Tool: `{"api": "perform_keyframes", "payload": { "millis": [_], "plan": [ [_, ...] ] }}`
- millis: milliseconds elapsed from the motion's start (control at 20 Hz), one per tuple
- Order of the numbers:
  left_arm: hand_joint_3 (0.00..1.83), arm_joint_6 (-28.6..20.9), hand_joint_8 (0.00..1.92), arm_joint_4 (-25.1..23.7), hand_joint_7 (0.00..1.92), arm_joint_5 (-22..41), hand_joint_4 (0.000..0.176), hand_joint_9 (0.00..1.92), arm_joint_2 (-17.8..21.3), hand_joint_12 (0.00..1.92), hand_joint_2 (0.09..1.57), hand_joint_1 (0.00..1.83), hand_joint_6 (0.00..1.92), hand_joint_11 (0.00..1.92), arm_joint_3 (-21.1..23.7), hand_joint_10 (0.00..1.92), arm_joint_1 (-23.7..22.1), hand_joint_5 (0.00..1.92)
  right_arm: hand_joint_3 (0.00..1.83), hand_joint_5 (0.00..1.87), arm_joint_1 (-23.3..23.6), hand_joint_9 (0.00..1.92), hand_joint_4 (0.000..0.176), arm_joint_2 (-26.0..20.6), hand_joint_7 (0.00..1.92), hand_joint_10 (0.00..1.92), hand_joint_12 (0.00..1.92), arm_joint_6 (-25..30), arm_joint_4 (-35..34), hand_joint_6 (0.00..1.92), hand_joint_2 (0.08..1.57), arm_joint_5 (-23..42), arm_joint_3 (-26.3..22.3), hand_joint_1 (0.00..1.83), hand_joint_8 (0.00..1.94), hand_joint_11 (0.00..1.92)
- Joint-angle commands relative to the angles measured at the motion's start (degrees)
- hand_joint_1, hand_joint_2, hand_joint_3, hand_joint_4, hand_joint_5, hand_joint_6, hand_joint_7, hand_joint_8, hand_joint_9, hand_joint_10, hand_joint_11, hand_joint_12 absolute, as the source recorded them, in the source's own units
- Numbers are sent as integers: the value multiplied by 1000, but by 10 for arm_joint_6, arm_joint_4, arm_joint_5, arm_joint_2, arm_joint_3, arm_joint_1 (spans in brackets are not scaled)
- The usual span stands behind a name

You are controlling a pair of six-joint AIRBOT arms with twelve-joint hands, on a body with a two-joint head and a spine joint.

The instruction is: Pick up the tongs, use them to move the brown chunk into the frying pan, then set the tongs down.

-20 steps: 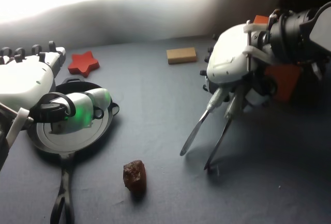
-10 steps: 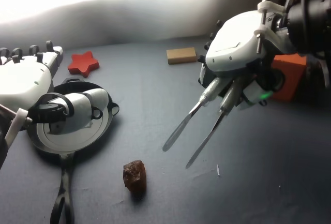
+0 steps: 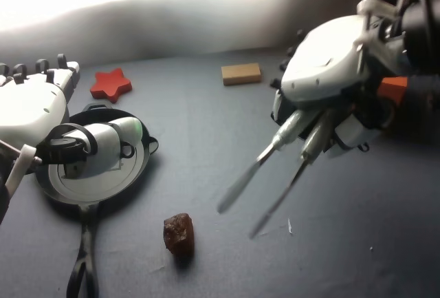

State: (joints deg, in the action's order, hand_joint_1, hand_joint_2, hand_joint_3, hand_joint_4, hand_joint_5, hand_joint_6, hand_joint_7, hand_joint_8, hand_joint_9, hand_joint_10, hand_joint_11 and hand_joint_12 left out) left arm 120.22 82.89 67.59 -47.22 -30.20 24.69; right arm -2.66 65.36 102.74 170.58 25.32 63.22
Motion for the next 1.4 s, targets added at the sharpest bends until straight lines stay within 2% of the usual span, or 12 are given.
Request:
{"api": "perform_keyframes", "payload": {
  "millis": [0,100,200,300,350,600,1000,1100,1200,1250,1300,1350],
  "plan": [
    [0,1,0,-49,101,44,1,124,7,487,1230,0,5,0,0,0,-3,34,2,736,9,758,0,-4,1029,773,1584,32,20,1338,1238,-23,-3,1088,144,474],
    [2,1,3,-49,114,47,0,138,7,505,1237,0,6,0,0,4,-3,43,1,740,6,753,0,-10,1027,771,1582,112,20,1334,1236,-1,-7,1090,143,463],
    [0,1,0,-49,107,47,0,127,7,488,1232,0,1,0,1,1,-3,36,1,740,-2,752,0,-14,1028,768,1583,123,20,1333,1237,-1,-12,1087,143,471],
    [0,1,4,-49,89,47,0,106,7,410,1234,0,4,0,1,3,-3,25,0,753,-14,755,0,-19,1029,758,1579,114,20,1313,1231,-14,-18,1093,141,474],
    [0,1,7,-49,102,47,0,116,7,439,1232,0,6,0,2,7,-3,33,2,733,-17,741,0,-23,1015,758,1589,108,20,1343,1240,-22,-23,1086,135,455],
    [4,1,4,-49,99,49,0,109,7,409,1241,0,4,0,1,6,-3,28,0,749,-21,745,0,-53,1020,740,1576,26,20,1319,1232,-85,-85,1091,131,463],
    [3,1,6,-49,120,53,1,122,7,496,1235,0,2,0,1,5,-3,32,1,732,-46,733,0,-54,1016,762,1588,21,20,1345,1242,-117,-108,1083,131,446],
    [2,1,3,-49,117,54,0,128,7,469,1233,0,0,0,1,6,-4,23,1,730,-60,730,0,-47,1015,765,1593,21,19,1347,1242,-125,-96,1085,130,442],
    [0,1,2,-49,116,54,0,129,7,484,1227,0,3,0,0,3,-3,34,0,746,-70,729,0,-45,1015,760,1593,-15,15,1324,1235,-134,-94,1089,128,437],
    [2,1,0,-49,105,55,0,125,7,490,1234,0,0,0,0,1,-3,29,0,747,-74,732,0,-45,1015,760,1595,-65,-13,1323,1234,-144,-95,1090,128,439],
    [0,1,0,-49,109,55,0,131,7,543,1233,0,1,0,0,2,-3,20,0,737,-83,720,0,-47,1008,760,1605,-156,-50,1338,1239,-170,-98,1087,123,425],
    [0,1,0,-49,109,55,0,131,7,543,1233,0,1,0,0,2,-3,20,0,737,-88,720,0,-49,1008,760,1605,-214,-78,1338,1239,-188,-99,1087,123,425]
  ]
}}
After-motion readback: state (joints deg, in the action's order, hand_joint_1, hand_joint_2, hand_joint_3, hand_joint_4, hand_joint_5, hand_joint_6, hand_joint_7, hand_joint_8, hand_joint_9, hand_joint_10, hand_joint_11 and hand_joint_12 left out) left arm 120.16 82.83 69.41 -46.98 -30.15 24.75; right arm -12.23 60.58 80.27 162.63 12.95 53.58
